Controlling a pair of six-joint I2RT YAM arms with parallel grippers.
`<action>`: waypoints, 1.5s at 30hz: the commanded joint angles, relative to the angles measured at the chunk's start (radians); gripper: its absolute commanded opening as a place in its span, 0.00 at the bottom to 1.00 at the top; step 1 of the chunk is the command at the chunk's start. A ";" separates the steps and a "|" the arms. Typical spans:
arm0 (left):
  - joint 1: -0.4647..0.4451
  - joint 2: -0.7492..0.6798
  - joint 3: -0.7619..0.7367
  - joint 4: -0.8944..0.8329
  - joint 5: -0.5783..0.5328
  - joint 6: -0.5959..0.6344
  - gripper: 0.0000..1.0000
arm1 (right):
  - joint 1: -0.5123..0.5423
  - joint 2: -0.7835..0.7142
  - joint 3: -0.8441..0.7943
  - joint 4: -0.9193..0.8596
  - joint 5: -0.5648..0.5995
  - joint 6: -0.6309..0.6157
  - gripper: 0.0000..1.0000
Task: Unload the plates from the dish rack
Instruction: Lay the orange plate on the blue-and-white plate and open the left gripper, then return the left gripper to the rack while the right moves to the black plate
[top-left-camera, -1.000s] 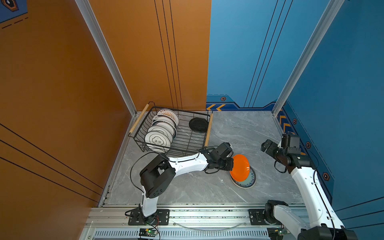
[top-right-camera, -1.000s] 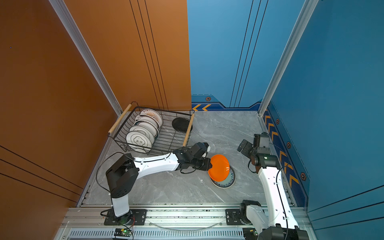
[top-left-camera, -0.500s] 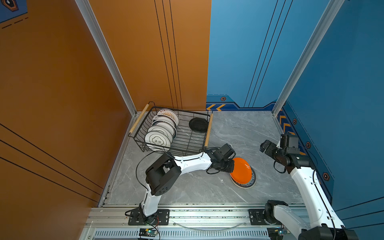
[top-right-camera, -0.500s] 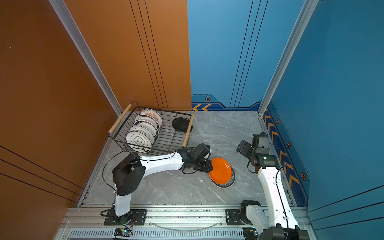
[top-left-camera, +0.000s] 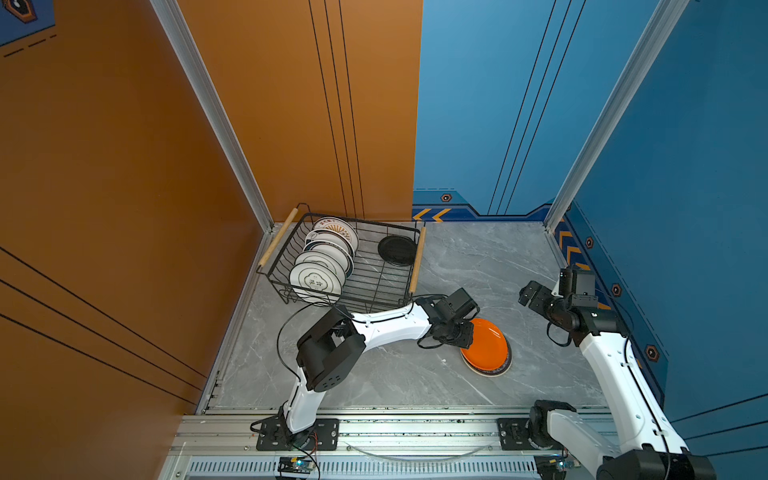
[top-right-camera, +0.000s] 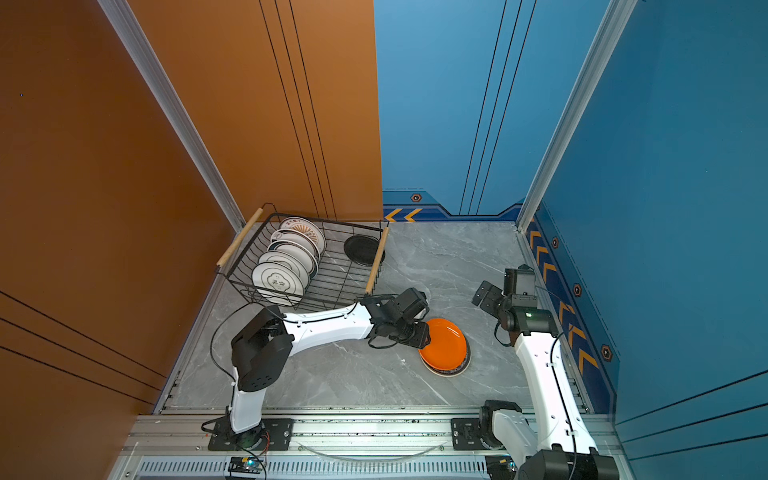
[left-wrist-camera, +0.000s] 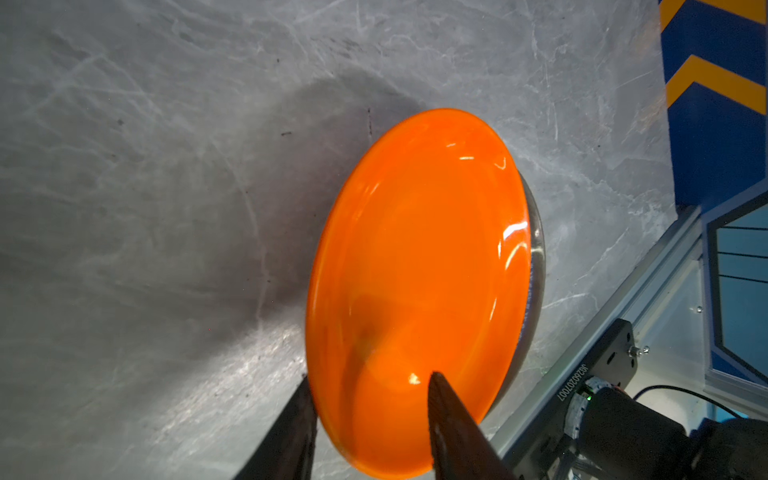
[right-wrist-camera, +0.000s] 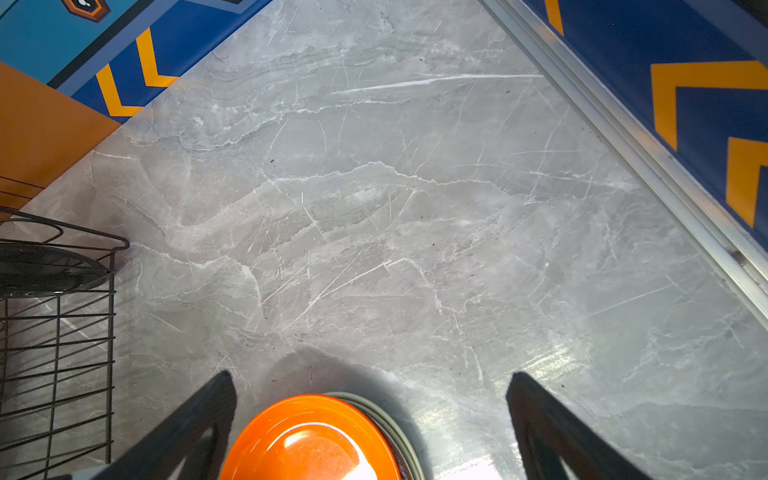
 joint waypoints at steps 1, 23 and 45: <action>-0.016 0.023 0.036 -0.080 -0.043 0.031 0.47 | 0.007 0.003 -0.015 0.008 0.005 -0.019 1.00; -0.054 0.144 0.229 -0.267 -0.085 0.171 0.60 | 0.002 0.041 -0.009 -0.002 -0.039 -0.029 1.00; -0.045 -0.183 0.098 -0.374 -0.395 0.240 0.67 | 0.252 0.255 0.277 -0.026 -0.079 -0.173 1.00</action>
